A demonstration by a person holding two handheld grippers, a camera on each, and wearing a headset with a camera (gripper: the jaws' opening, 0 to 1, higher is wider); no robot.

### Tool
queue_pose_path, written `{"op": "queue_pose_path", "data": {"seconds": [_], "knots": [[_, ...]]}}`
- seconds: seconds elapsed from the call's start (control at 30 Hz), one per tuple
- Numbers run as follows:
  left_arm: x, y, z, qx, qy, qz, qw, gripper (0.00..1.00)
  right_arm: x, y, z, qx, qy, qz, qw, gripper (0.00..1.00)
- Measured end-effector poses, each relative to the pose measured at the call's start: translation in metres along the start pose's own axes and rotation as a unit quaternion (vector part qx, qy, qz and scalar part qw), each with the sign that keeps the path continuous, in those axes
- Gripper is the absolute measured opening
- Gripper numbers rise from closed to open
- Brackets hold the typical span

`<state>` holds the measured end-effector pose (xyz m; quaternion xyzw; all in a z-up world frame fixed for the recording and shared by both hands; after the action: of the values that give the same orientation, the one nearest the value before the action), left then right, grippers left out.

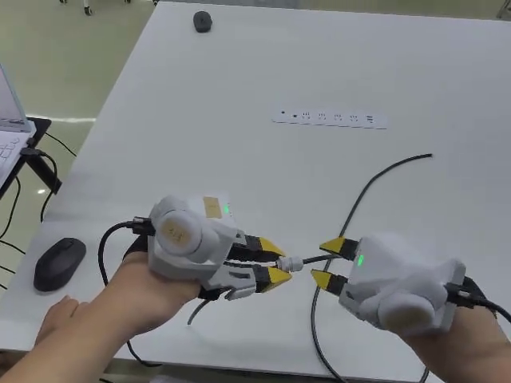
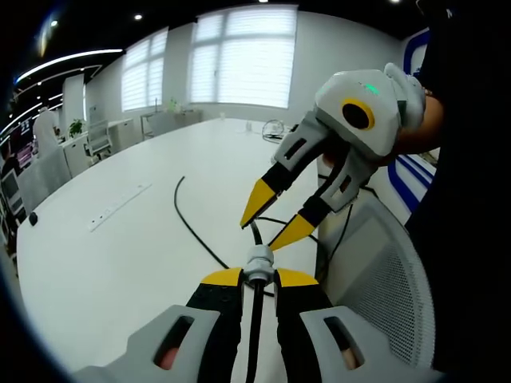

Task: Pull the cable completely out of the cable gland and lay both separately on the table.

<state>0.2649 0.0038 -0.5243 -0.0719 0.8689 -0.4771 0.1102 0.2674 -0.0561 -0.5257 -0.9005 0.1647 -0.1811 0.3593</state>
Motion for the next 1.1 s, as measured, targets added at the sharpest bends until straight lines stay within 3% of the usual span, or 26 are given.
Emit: {"op": "queue_pose_path", "data": {"seconds": [0.27,0.5,0.87,0.93,1.1], "knots": [[0.003,-0.001,0.002,-0.004,0.003,0.007,1.0,0.15,-0.009,-0.005,0.005,-0.003,-0.007,-0.027,0.9996,0.07],[0.005,-0.001,0.003,-0.003,0.003,0.008,1.0,0.15,-0.006,-0.001,0.004,-0.001,-0.002,-0.008,1.0,0.02],[0.004,-0.004,0.001,0.0,0.0,0.015,0.9999,0.15,0.005,0.009,0.0,0.003,0.008,0.087,0.9962,0.01],[0.004,-0.004,0.001,0.0,-0.001,0.016,0.9999,0.15,0.007,0.013,-0.001,0.006,0.007,0.121,0.9926,0.01],[0.005,-0.005,0.0,0.001,-0.003,0.016,0.9999,0.15,0.012,0.022,-0.002,0.002,0.008,0.166,0.9861,0.01]]}}
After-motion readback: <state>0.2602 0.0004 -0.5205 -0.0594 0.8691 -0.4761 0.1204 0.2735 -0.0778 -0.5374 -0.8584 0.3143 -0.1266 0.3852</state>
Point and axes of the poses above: the centre of the closed fingertips' face, and the gripper's own axes: z roughly forward along the fingers, x roughly to its right, y roughly out of its underside, the point moved 3 cm from there along -z, roughly backward along the fingers, and after that the axes turned 15 degrees about z, right-handed, at the moved point
